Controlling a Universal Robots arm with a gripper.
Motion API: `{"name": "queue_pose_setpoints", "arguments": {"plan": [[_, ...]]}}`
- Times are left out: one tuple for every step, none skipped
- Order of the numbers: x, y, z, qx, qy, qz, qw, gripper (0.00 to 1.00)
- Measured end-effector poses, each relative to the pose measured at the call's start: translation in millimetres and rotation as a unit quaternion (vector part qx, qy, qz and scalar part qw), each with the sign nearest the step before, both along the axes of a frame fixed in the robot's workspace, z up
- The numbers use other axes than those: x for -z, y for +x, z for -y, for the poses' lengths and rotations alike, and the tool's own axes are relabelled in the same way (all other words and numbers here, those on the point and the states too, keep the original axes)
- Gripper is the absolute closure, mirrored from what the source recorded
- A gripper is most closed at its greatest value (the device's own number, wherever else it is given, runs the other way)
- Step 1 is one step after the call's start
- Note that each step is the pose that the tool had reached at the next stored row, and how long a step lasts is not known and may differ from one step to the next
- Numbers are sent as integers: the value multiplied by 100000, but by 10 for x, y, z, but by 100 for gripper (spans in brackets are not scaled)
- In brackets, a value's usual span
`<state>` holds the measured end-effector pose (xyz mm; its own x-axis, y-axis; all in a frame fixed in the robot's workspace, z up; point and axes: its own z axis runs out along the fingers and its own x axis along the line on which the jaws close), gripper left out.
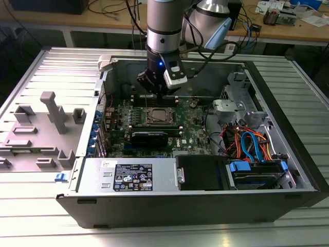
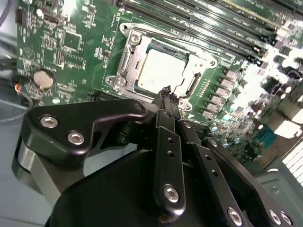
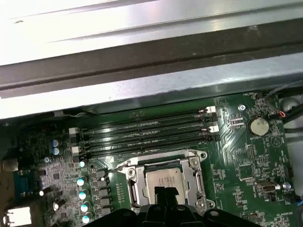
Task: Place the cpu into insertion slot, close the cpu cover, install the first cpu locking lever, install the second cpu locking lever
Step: 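Install the first cpu locking lever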
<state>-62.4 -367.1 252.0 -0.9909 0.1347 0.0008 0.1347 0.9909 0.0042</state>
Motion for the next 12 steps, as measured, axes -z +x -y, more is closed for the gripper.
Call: {"name": "queue_pose_setpoints", "arguments": {"plan": [[0,0,0,-1743,1,0,99985,89],[0,0,0,-2967,1,1,99956,89],[0,0,0,-4167,2,1,99913,89],[0,0,0,-4878,2,1,99881,89],[0,0,0,-5701,2,2,99837,89],[0,0,0,-5829,2,0,99830,89],[0,0,0,-5850,2,1,99829,89],[0,0,0,-5904,3,3,99826,89],[0,0,0,-5961,0,1,99822,89],[0,0,0,-5965,2,2,99822,89],[0,0,0,-5968,5,4,99822,89],[0,0,0,-5973,4,2,99821,89]]}}
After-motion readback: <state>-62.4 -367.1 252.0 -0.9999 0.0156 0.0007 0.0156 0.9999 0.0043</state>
